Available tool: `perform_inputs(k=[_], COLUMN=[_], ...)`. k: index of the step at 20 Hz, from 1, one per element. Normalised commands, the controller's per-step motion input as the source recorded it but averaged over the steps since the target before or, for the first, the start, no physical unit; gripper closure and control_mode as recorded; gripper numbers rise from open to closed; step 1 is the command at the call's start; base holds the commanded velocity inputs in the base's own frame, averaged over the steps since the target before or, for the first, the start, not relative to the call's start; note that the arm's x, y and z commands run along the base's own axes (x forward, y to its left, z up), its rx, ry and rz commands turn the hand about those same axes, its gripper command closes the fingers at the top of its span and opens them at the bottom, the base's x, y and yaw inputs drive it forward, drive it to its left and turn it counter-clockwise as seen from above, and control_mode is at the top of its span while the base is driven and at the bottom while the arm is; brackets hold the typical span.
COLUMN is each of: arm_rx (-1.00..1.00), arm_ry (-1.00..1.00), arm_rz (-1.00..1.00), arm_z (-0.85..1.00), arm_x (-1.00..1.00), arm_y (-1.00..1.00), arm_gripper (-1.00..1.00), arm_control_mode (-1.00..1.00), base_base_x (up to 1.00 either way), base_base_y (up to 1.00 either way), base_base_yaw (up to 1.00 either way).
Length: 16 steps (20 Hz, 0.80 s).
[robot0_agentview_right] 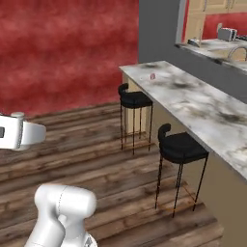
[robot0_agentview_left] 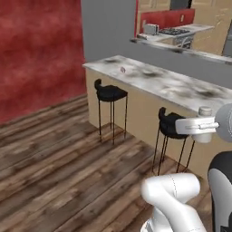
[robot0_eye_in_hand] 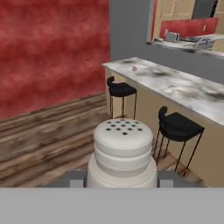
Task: Retrieve the shaker from the cabinet and place it next the steak on a plate on the dining table.
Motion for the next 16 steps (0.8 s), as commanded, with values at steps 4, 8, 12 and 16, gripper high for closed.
perform_inputs(k=[4, 8, 12, 16], arm_rx=[0.00, 0.00, 0.00, 0.00], arm_ry=[0.00, 0.00, 0.00, 0.00], arm_rz=[0.00, 0.00, 0.00, 0.00], arm_z=[0.00, 0.00, 0.00, 0.00], arm_x=[0.00, 0.00, 0.00, 0.00], arm_y=[0.00, 0.00, 0.00, 0.00], arm_gripper=[1.00, 1.00, 1.00, 1.00], arm_control_mode=[1.00, 1.00, 1.00, 1.00], base_base_x=[0.84, 0.84, 0.84, 0.76], base_base_y=[1.00, 1.00, 1.00, 1.00], base_base_yaw=[-0.57, -0.58, -0.57, -0.51])
